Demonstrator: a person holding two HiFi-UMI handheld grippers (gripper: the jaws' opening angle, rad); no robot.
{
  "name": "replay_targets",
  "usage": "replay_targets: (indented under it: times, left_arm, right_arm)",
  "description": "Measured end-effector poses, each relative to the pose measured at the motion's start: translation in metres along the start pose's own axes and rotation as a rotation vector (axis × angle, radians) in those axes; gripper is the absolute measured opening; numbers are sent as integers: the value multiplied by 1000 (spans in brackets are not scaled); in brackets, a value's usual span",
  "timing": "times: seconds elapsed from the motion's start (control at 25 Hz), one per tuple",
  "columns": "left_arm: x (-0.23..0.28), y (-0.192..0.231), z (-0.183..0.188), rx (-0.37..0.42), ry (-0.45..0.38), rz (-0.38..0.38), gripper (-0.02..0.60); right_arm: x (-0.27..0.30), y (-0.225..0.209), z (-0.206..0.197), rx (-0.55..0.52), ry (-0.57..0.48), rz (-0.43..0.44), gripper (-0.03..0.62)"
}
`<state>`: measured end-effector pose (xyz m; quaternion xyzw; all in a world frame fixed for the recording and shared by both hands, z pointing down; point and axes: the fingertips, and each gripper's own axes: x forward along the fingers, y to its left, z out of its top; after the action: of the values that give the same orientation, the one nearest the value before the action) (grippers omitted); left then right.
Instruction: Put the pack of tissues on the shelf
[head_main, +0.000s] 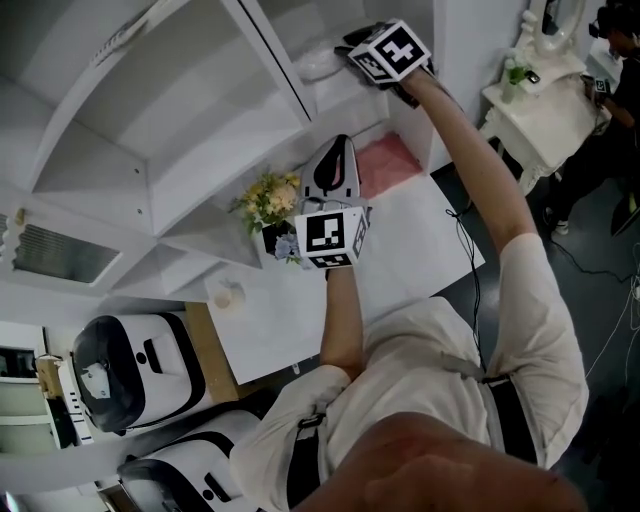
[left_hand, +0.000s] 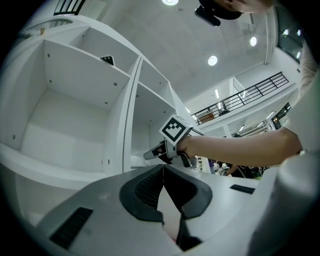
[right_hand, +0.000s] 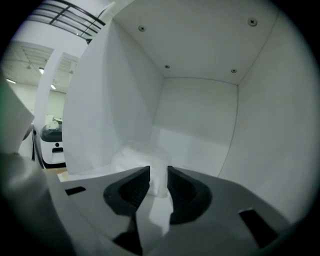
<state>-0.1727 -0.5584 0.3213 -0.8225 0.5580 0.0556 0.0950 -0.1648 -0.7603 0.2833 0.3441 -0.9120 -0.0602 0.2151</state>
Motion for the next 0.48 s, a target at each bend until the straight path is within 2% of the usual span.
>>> replay_targets:
  times: [0.24, 0.48]
  left_arm:
    - [-1, -6, -1, -1, 1, -13, 11]
    - [-12, -6, -2, -24, 9, 6, 11]
  right_arm:
    - [-14, 3, 1, 66, -45, 49, 216]
    - [-25, 0, 3, 112, -104, 45, 224]
